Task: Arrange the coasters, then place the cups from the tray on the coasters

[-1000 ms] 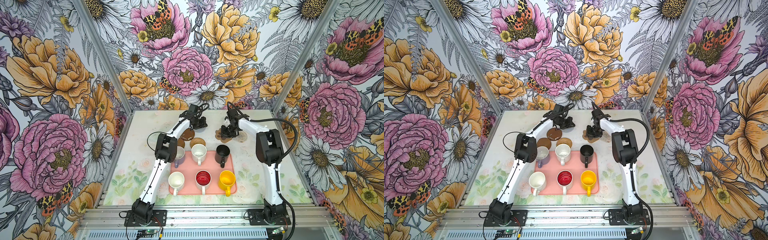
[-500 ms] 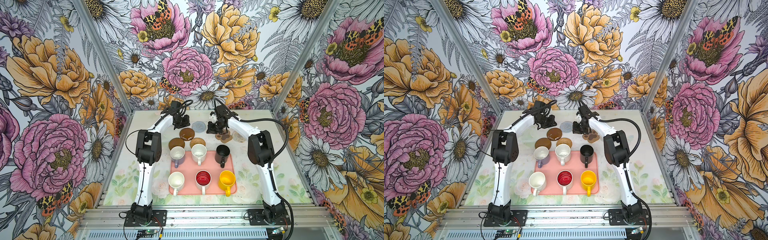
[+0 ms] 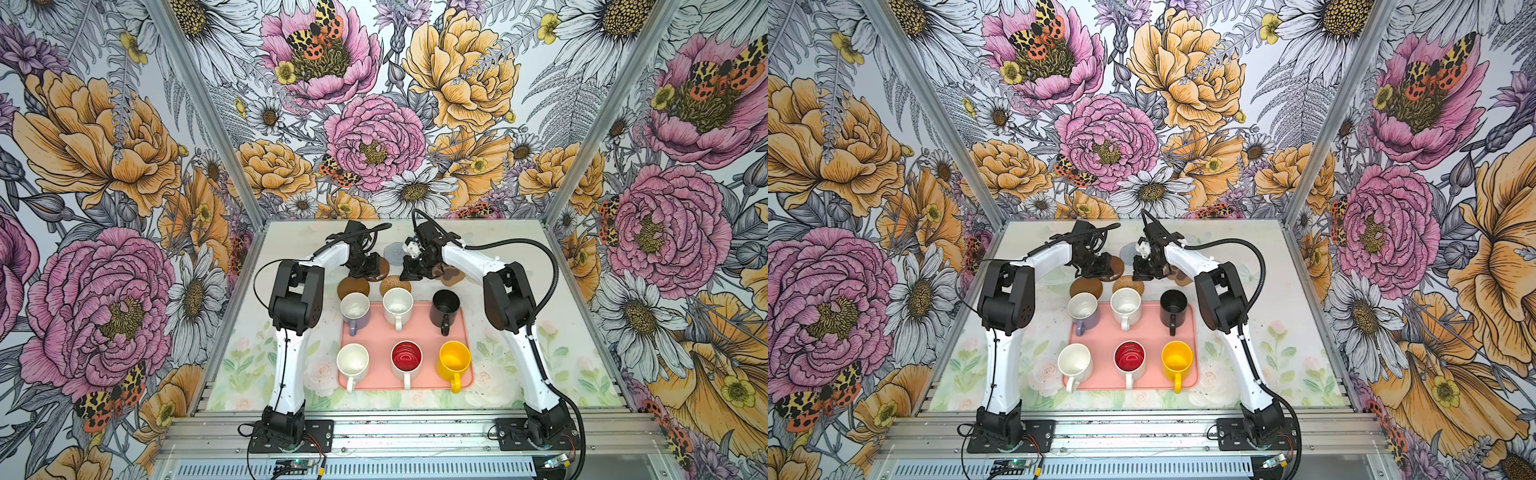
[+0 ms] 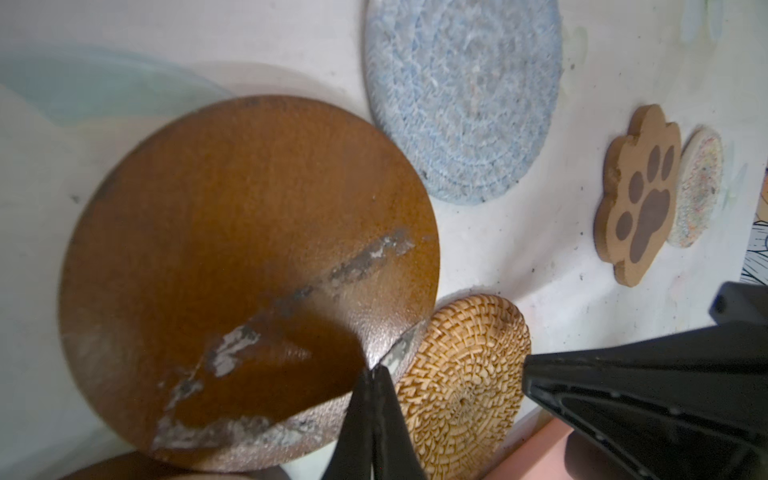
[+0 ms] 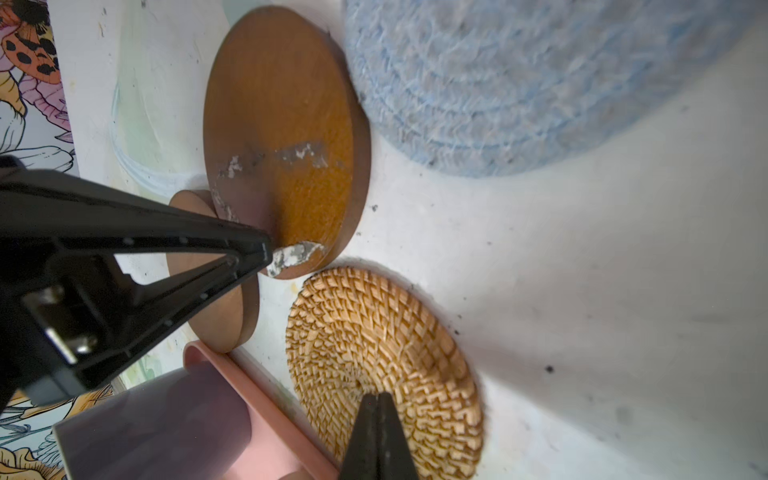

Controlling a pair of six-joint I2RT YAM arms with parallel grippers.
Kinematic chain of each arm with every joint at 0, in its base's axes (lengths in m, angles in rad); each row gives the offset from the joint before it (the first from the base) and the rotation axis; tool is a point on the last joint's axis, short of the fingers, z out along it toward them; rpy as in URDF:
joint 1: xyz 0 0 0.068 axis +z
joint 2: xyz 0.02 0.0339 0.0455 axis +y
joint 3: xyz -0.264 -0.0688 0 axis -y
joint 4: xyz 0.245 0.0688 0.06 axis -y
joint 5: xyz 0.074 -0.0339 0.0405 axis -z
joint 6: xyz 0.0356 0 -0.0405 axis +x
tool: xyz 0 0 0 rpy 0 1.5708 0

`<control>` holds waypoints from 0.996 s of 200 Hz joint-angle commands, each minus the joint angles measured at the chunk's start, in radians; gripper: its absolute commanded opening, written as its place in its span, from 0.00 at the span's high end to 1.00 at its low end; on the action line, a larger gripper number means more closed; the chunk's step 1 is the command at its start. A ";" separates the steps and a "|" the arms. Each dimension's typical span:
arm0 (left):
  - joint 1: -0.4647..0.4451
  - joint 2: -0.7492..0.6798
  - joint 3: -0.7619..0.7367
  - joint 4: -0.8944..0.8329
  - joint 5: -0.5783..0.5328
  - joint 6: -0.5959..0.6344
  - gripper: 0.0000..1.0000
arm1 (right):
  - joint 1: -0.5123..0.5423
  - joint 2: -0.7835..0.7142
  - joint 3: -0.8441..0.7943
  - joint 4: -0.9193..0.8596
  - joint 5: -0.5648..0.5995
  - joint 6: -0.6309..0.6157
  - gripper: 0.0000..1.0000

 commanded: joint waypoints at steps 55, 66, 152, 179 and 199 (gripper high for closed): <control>-0.044 -0.055 -0.041 -0.005 -0.015 0.035 1.00 | 0.006 0.067 0.021 -0.076 0.036 0.004 1.00; -0.047 -0.054 -0.044 -0.005 -0.013 0.036 1.00 | 0.001 0.074 0.022 -0.086 0.035 0.009 1.00; -0.077 -0.053 -0.026 -0.006 -0.001 0.030 1.00 | -0.084 0.051 0.022 -0.114 0.126 0.019 1.00; -0.084 -0.041 -0.001 -0.006 0.006 0.022 1.00 | -0.111 0.054 0.032 -0.113 0.137 0.020 1.00; -0.089 -0.029 0.024 -0.007 0.016 0.017 1.00 | -0.124 0.060 0.049 -0.114 0.141 0.019 1.00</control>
